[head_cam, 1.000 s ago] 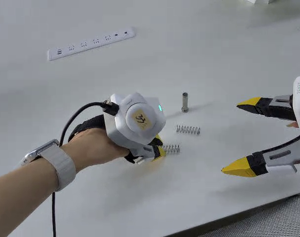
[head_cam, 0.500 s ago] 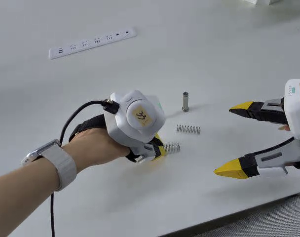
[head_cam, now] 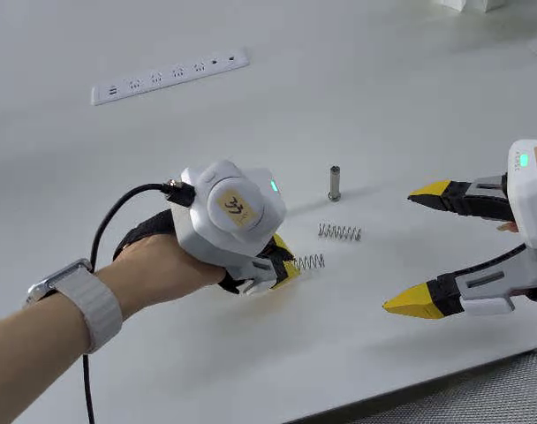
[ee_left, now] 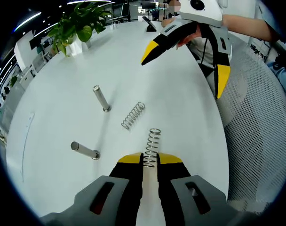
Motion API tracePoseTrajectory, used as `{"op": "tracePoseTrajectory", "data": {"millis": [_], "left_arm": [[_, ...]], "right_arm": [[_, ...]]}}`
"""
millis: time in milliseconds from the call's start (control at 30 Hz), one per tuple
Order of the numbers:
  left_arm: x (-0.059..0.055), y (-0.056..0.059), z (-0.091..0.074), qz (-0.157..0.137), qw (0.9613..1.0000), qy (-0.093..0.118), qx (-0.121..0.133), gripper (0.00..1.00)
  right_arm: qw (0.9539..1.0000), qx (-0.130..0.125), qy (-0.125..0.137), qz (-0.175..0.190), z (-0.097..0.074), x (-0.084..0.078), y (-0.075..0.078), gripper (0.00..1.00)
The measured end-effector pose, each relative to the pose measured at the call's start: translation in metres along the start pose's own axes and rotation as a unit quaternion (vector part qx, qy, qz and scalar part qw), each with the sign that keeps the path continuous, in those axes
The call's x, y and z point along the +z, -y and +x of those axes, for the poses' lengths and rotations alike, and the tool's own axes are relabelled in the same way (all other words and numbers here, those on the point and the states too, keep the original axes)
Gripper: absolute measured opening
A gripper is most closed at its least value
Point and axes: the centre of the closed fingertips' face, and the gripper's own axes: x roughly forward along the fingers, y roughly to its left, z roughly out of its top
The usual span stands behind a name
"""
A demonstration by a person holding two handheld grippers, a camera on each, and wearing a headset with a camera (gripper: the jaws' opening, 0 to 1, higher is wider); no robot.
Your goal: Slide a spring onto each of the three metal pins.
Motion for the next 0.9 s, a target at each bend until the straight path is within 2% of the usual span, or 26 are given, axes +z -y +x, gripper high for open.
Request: {"op": "tracePoseTrajectory", "data": {"millis": [67, 267, 500, 567, 900], "left_arm": [[0.008, 0.003, -0.005, 0.004, 0.9998, 0.021, 0.0, 0.07], [0.019, 0.011, -0.017, 0.011, 0.9986, 0.051, 0.012, 0.07], [0.037, 0.018, -0.023, -0.004, 0.9951, 0.097, 0.015, 0.07], [0.043, 0.022, -0.023, -0.005, 0.9936, 0.112, 0.012, 0.07], [0.064, 0.036, -0.02, -0.006, 0.989, 0.147, 0.007, 0.07]], "right_arm": [[0.9999, 0.003, -0.001, -0.012, -0.001, 0.005, 0.001, 0.83], [0.9987, 0.02, -0.007, -0.047, -0.003, 0.02, -0.001, 0.78], [0.9955, 0.039, -0.011, -0.086, -0.004, 0.035, -0.007, 0.67], [0.9944, 0.048, -0.019, -0.092, -0.004, 0.035, -0.009, 0.65], [0.9876, 0.09, -0.047, -0.12, -0.004, 0.034, -0.019, 0.49]]}}
